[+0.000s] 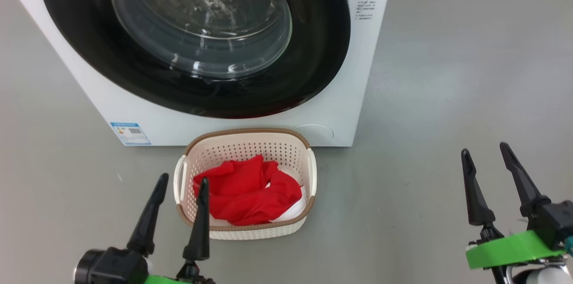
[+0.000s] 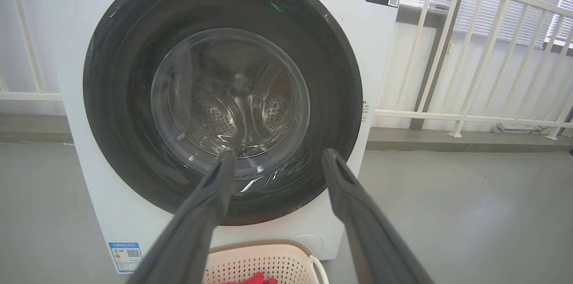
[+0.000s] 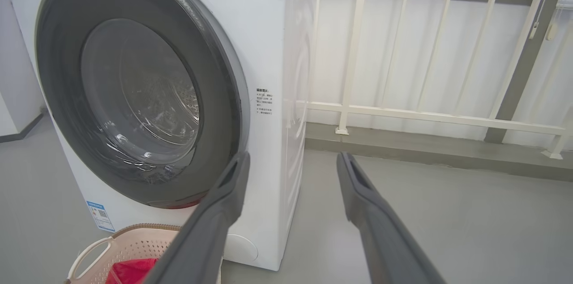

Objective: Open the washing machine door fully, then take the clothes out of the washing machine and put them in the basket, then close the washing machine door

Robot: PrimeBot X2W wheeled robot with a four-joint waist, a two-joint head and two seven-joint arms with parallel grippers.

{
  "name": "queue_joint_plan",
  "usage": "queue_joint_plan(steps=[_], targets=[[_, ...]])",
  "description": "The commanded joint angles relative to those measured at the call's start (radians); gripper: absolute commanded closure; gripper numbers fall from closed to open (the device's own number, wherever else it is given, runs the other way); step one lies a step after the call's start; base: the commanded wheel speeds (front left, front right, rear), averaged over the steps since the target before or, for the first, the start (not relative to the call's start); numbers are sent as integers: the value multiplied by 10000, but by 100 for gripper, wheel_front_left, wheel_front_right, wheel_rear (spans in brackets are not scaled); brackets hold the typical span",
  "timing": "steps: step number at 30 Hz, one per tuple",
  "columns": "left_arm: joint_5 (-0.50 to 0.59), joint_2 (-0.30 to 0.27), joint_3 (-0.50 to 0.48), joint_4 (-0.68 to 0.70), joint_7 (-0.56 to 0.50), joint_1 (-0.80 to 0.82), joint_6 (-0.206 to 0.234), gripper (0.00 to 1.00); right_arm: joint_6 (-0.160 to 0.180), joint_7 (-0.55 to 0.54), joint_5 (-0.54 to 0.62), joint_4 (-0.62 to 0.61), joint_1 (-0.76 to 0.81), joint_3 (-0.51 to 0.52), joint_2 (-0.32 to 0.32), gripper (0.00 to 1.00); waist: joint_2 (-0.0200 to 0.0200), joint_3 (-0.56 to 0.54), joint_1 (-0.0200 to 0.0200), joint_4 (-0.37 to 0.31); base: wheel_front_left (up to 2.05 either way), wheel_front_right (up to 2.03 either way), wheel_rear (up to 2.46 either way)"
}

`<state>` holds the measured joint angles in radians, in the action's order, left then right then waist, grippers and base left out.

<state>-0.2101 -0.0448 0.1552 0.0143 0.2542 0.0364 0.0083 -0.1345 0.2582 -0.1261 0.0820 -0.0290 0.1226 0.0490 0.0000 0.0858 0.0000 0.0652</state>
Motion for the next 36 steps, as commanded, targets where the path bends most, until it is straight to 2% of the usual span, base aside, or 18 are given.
queue_joint_plan(steps=[1,17,36], targets=[[148,-54,-449,236,76,-3,-20,0,38,36,-151,-432,122,-134,20,0,0,-184,0,-167,0,0,0],[344,-54,-862,104,76,-539,-53,0,38,36,-589,-1065,1388,-177,14,0,0,-876,0,-395,0,0,0],[380,-54,-968,-149,76,-781,-117,0,38,36,-750,-1184,1862,-215,13,0,0,-977,0,-356,0,0,0]])
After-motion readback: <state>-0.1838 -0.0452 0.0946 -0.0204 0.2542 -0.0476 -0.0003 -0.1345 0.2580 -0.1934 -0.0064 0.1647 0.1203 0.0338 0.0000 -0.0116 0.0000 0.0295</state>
